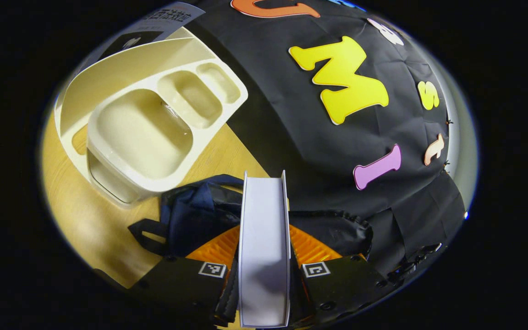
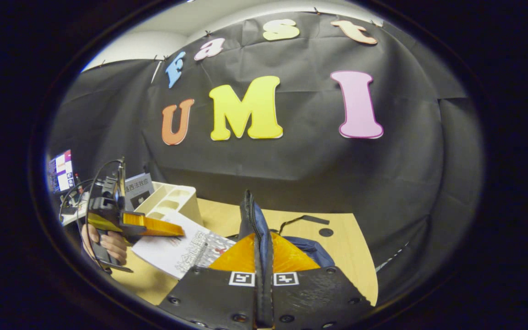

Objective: Open the schoolbag, grab two books from the bookshelf and put them into the schoolbag.

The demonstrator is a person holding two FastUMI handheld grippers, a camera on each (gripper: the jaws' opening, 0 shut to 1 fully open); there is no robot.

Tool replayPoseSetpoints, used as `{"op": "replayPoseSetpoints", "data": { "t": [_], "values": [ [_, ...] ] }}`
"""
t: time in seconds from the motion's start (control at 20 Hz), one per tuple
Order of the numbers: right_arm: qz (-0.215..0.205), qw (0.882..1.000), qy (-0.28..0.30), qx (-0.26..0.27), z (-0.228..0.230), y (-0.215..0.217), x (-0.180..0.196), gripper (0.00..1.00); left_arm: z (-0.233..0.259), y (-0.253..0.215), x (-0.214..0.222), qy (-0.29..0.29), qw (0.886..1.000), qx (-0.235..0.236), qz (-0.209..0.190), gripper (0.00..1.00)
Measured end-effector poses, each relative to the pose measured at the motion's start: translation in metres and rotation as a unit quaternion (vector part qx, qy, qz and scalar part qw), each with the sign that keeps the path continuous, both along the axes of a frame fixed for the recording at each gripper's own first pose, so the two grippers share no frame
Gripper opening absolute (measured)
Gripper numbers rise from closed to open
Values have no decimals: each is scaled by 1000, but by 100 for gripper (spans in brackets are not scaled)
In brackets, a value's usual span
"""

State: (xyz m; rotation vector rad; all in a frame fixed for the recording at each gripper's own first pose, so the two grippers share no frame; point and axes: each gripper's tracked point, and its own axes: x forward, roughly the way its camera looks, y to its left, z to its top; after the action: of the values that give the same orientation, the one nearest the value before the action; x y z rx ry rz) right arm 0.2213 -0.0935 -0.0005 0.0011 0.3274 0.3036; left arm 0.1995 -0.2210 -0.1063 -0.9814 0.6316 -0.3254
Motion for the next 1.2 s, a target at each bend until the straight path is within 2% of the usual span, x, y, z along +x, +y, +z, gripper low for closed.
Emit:
{"op": "replayPoseSetpoints", "data": {
  "t": [0.35, 0.8, 0.85, 1.2],
  "values": [
    [0, 1000, -9, 25, 12, 7, -3, 0, -18, -38, 26, -38, 999, -24, 23, 46],
    [-2, 998, -7, 65, 14, 19, -1, 0, -60, -99, 31, -8, 996, -87, 15, 46],
    [0, 998, -8, 65, 16, 21, -2, 0, -63, -113, 33, -8, 996, -83, 14, 46],
    [2, 997, -4, 72, 10, 27, 2, 0, -91, -126, 10, 17, 996, -89, 12, 46]
  ]
}}
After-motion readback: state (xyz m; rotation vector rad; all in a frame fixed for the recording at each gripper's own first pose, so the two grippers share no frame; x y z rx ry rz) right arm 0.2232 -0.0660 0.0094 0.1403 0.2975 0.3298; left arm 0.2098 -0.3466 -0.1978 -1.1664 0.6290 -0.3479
